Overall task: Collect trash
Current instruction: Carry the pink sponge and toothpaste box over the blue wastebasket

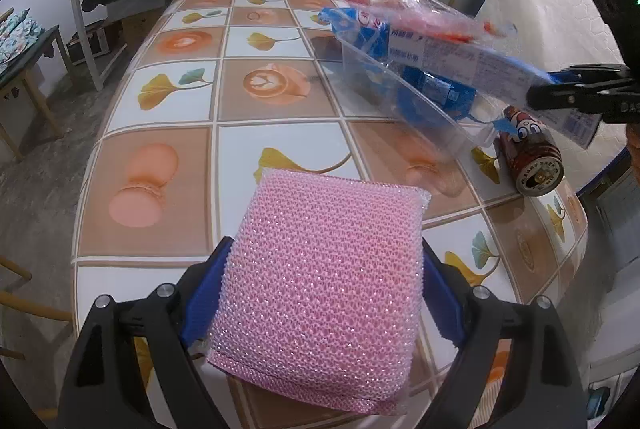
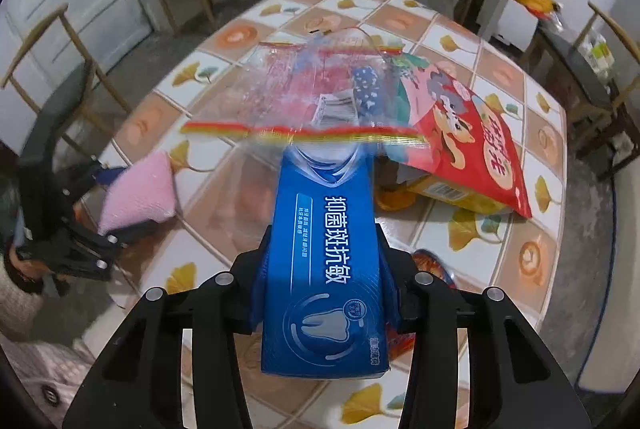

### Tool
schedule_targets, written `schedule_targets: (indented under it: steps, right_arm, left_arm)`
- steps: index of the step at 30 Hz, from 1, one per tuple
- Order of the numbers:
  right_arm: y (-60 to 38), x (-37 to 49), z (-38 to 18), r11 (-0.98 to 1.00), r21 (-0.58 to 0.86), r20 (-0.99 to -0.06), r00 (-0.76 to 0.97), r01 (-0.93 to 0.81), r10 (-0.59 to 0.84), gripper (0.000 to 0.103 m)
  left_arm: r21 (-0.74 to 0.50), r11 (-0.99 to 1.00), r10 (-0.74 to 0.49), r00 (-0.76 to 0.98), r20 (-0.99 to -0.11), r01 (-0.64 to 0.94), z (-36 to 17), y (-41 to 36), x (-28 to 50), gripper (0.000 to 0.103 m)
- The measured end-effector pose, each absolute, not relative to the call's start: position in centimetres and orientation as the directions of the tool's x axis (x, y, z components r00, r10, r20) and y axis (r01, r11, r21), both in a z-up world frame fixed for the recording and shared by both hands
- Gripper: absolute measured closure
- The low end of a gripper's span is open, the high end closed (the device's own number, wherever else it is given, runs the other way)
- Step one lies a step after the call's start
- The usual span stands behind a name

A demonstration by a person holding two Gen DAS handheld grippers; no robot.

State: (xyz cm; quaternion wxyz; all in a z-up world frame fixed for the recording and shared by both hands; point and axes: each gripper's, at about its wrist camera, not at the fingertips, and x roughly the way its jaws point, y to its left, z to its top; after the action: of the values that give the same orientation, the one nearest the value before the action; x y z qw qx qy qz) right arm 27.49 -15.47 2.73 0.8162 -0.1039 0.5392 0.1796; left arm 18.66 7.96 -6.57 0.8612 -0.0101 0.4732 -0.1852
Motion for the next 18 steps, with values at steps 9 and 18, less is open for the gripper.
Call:
schedule_targets:
  steps: [9,18]
  right_arm:
    - [-15.5,23.0,3.8,0.93,0.185,-0.877,0.374,-0.319,0.302,0.061]
    - [-13.7,15.2,1.4,0.891,0.198,-0.83,0.414,-0.408,0.374,0.061]
  left_arm:
    - [-0.202,0.928,-0.338,0.483,-0.808,0.312,-6.5,8.2,18.7,0.018]
    - [-0.192,0.928,-0.333,0.481,-0.811,0.319,-6.5,8.0,18.7,0.018]
